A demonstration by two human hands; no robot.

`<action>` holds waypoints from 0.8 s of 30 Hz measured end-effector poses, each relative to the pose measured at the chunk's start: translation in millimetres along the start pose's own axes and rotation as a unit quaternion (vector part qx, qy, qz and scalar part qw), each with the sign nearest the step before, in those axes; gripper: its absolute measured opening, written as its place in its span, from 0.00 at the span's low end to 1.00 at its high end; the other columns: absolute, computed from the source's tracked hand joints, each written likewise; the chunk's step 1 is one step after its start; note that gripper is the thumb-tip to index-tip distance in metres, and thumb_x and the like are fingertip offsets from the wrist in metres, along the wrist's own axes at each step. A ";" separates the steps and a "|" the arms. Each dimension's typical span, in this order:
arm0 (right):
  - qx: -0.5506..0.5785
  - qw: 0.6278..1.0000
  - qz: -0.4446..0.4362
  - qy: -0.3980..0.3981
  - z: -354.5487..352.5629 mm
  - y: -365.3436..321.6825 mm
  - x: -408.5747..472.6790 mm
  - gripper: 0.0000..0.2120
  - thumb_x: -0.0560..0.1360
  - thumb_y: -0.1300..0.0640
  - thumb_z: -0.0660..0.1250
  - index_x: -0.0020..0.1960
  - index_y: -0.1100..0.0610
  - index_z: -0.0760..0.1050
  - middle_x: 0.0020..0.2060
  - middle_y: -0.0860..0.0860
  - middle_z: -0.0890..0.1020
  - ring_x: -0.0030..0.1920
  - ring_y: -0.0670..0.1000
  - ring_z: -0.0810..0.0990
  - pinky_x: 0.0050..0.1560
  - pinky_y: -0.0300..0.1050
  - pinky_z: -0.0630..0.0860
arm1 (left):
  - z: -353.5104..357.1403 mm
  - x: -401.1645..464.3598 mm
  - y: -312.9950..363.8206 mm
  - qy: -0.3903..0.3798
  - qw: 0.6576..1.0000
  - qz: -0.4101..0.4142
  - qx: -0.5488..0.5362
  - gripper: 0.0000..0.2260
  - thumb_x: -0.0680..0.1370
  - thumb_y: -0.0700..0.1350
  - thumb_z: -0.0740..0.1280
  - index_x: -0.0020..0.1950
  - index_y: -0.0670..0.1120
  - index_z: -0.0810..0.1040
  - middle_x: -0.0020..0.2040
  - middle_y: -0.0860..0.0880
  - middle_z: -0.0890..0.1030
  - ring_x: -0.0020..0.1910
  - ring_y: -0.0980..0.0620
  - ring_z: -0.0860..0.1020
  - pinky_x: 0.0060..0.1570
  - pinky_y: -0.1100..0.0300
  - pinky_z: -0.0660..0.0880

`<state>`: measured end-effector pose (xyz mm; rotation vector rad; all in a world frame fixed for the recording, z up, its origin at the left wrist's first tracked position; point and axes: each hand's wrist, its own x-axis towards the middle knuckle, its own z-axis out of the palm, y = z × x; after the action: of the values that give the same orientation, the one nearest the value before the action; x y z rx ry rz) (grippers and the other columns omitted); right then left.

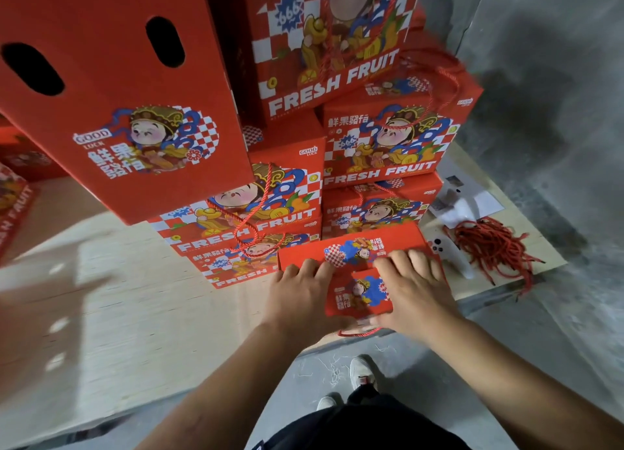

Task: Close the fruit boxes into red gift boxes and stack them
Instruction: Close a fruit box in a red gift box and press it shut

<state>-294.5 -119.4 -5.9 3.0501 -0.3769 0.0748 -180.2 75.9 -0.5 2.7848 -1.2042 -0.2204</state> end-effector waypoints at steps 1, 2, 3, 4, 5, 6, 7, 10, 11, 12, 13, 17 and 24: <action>-0.009 1.000 -0.005 -0.002 -1.7 0.3 0.0 0.46 0.47 0.29 0.81 0.57 0.50 0.73 0.51 0.47 0.72 0.53 0.56 0.71 0.52 0.54 0.70 | -2.9 1.2 1.8 -0.012 1.000 0.001 -0.002 0.44 0.67 0.80 0.64 0.74 0.56 0.64 0.65 0.53 0.75 0.62 0.47 0.77 0.61 0.51 0.74; -0.013 1.000 -0.008 -0.008 -4.2 0.3 1.2 0.45 0.46 0.29 0.80 0.56 0.50 0.73 0.49 0.47 0.72 0.52 0.56 0.71 0.50 0.54 0.70 | -6.0 2.9 3.0 -0.021 1.000 0.003 0.005 0.42 0.68 0.79 0.65 0.73 0.55 0.66 0.63 0.53 0.77 0.60 0.49 0.79 0.56 0.53 0.76; -0.014 1.000 -0.009 -0.016 -7.0 0.3 3.4 0.44 0.47 0.28 0.80 0.56 0.50 0.74 0.49 0.47 0.73 0.52 0.56 0.72 0.50 0.54 0.70 | -9.4 5.1 3.4 -0.028 1.000 0.003 0.014 0.40 0.69 0.78 0.66 0.71 0.54 0.68 0.61 0.53 0.78 0.57 0.50 0.80 0.50 0.55 0.76; -0.013 1.000 -0.010 -0.024 -9.5 0.4 5.7 0.43 0.49 0.28 0.79 0.57 0.49 0.74 0.50 0.47 0.74 0.53 0.55 0.72 0.52 0.53 0.69 | -12.7 7.4 3.3 -0.036 0.999 0.001 0.019 0.37 0.71 0.77 0.66 0.69 0.53 0.70 0.59 0.53 0.79 0.54 0.50 0.81 0.44 0.57 0.74; -0.009 0.999 -0.011 -0.032 -11.7 0.1 7.8 0.43 0.52 0.28 0.79 0.59 0.49 0.74 0.52 0.46 0.74 0.55 0.55 0.72 0.55 0.53 0.69 | -15.6 9.8 2.7 -0.044 0.999 0.000 0.018 0.34 0.73 0.75 0.66 0.68 0.52 0.71 0.57 0.52 0.80 0.52 0.50 0.82 0.41 0.58 0.71; -0.003 0.999 -0.011 -0.041 -13.5 -0.5 9.3 0.42 0.54 0.28 0.78 0.62 0.48 0.74 0.54 0.46 0.75 0.58 0.55 0.73 0.59 0.53 0.68 | -18.1 11.2 2.0 -0.048 0.999 0.002 0.013 0.32 0.75 0.73 0.65 0.68 0.51 0.71 0.56 0.52 0.81 0.51 0.50 0.82 0.40 0.59 0.70; 0.006 0.999 -0.012 -0.049 -14.6 -1.5 10.1 0.42 0.57 0.29 0.78 0.64 0.48 0.72 0.57 0.45 0.75 0.60 0.54 0.73 0.63 0.53 0.66 | -20.0 10.9 1.9 -0.046 0.999 0.003 0.002 0.30 0.77 0.71 0.65 0.68 0.51 0.71 0.56 0.52 0.82 0.51 0.50 0.82 0.40 0.59 0.70; 0.032 0.997 0.001 -0.068 -14.0 -5.2 6.7 0.45 0.62 0.30 0.76 0.72 0.48 0.67 0.65 0.45 0.72 0.68 0.53 0.71 0.72 0.52 0.61 | -21.6 1.5 5.6 -0.029 0.999 0.001 -0.036 0.28 0.79 0.68 0.64 0.71 0.51 0.69 0.60 0.52 0.82 0.54 0.50 0.83 0.46 0.58 0.77; 0.038 0.997 0.008 -0.071 -13.3 -6.2 4.1 0.47 0.64 0.31 0.75 0.76 0.48 0.64 0.69 0.47 0.70 0.72 0.54 0.69 0.74 0.54 0.59 | -20.8 -1.6 6.6 -0.018 0.999 0.001 -0.048 0.27 0.80 0.67 0.64 0.72 0.51 0.68 0.61 0.52 0.82 0.54 0.49 0.83 0.48 0.58 0.76; 0.040 0.997 0.013 -0.070 -12.7 -6.9 1.3 0.49 0.65 0.31 0.74 0.79 0.48 0.61 0.73 0.48 0.67 0.76 0.55 0.65 0.76 0.55 0.57 | -20.5 -4.0 7.1 -0.004 0.998 0.000 -0.065 0.26 0.80 0.65 0.64 0.72 0.52 0.68 0.61 0.52 0.82 0.54 0.49 0.83 0.47 0.58 0.74; 0.041 0.997 0.018 -0.063 -12.2 -7.4 -2.0 0.51 0.66 0.32 0.74 0.81 0.49 0.59 0.77 0.49 0.65 0.78 0.56 0.62 0.77 0.57 0.56 | -20.9 -5.5 6.9 0.011 0.996 -0.001 -0.083 0.25 0.80 0.65 0.64 0.72 0.53 0.67 0.62 0.53 0.82 0.54 0.49 0.82 0.47 0.58 0.73; 0.067 0.997 0.035 -0.019 -6.8 -10.3 -10.7 0.52 0.63 0.35 0.78 0.80 0.52 0.63 0.76 0.53 0.64 0.76 0.61 0.65 0.74 0.61 0.65 | -19.3 -9.3 5.3 0.037 0.994 0.003 -0.106 0.28 0.79 0.69 0.63 0.73 0.55 0.66 0.70 0.53 0.75 0.65 0.49 0.77 0.60 0.54 0.74; 0.029 0.997 0.030 -0.060 0.6 2.8 4.2 0.62 0.51 0.17 0.66 0.77 0.49 0.61 0.58 0.48 0.69 0.56 0.55 0.69 0.58 0.54 0.67 | 8.6 -8.4 6.9 0.071 0.997 0.010 0.035 0.47 0.61 0.85 0.60 0.65 0.51 0.73 0.58 0.50 0.74 0.53 0.47 0.71 0.56 0.51 0.71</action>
<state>-291.2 -123.2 -6.0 3.1085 -0.4828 -0.0981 -192.4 77.1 -7.2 2.7894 -1.2286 0.0215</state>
